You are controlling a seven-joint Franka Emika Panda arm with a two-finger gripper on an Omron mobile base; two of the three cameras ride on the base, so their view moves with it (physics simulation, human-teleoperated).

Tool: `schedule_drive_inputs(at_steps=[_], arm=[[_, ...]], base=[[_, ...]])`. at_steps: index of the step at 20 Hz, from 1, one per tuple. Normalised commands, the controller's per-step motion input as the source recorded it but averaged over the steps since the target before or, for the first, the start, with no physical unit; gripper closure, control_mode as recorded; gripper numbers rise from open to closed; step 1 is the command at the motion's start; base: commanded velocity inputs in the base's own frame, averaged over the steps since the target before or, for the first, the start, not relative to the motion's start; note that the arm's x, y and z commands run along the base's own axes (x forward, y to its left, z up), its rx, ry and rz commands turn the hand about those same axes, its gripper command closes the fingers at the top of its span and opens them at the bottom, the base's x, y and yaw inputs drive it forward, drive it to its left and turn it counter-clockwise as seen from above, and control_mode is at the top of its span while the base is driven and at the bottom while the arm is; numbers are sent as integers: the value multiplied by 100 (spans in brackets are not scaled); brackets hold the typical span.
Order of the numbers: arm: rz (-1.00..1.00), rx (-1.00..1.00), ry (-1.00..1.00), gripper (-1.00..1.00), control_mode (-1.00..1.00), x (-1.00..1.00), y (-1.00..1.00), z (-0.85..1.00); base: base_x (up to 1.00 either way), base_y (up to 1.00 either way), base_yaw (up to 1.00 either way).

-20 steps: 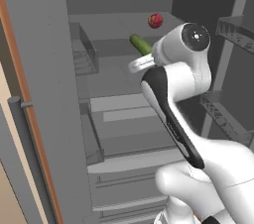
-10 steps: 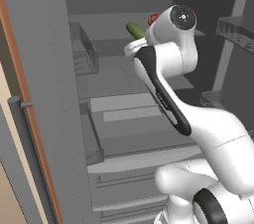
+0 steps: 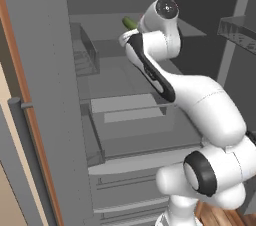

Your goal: Move the cucumber and peach from the second highest shelf to the top shelf to make space. Then, place the pitcher from the counter on the cleared second highest shelf.

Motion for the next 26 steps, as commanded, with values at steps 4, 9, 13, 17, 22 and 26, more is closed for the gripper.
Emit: schedule_drive_inputs(at_steps=[4, 9, 13, 17, 22, 26], arm=[[-3, 0, 6, 100, -100, 97, 4, 3], [-3, 0, 8, 100, -100, 99, 18, 4], [-3, -3, 10, 100, -100, 100, 29, 0], [-2, -4, 3, -100, -100, 92, 29, -15], [-2, -4, -2, -100, -100, 56, 17, -54], [-6, -2, -14, -100, -100, 14, 0, -49]], base=[[0, 0, 0], [0, 0, 0], [0, 0, 0], [0, 0, 0], [0, 0, 0], [0, 0, 0]])
